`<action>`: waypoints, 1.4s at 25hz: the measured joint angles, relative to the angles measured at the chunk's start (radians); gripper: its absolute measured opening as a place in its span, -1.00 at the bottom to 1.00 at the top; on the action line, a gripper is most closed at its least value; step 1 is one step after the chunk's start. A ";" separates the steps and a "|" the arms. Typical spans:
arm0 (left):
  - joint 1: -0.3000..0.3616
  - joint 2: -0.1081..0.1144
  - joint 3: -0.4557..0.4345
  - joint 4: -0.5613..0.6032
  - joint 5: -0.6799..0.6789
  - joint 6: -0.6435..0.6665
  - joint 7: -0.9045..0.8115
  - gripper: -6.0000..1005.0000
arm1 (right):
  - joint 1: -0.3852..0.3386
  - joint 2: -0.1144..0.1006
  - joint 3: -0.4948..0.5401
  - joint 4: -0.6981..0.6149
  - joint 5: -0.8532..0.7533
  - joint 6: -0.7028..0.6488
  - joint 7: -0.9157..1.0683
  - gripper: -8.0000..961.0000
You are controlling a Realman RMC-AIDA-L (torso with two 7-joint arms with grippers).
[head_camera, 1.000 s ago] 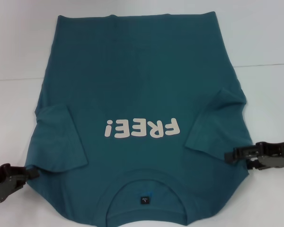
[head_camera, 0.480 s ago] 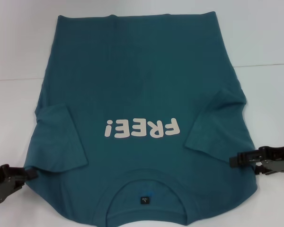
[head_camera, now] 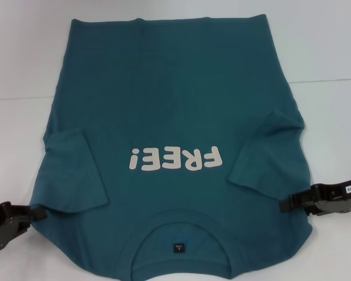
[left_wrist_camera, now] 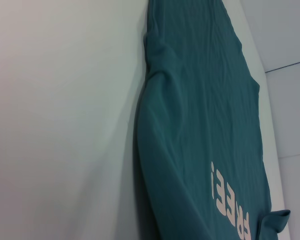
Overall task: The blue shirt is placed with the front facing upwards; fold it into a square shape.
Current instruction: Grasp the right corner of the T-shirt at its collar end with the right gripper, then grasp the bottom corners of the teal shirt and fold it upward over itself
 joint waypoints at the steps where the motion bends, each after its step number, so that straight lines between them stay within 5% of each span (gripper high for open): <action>1: 0.000 0.000 0.000 0.000 0.000 0.000 0.000 -0.91 | 0.000 0.000 0.001 0.000 0.000 0.000 0.001 0.49; 11: 0.000 0.000 0.000 0.000 0.000 0.000 -0.002 -0.91 | -0.004 -0.002 0.002 -0.002 0.002 -0.002 -0.005 -0.41; 22: 0.001 0.007 0.021 0.016 0.013 0.027 0.031 -0.90 | -0.002 -0.019 -0.030 -0.011 0.000 -0.050 -0.001 -0.87; 35: -0.009 0.020 0.079 0.092 0.134 0.149 0.042 -0.91 | -0.016 -0.037 -0.038 -0.065 -0.041 -0.166 0.015 -0.91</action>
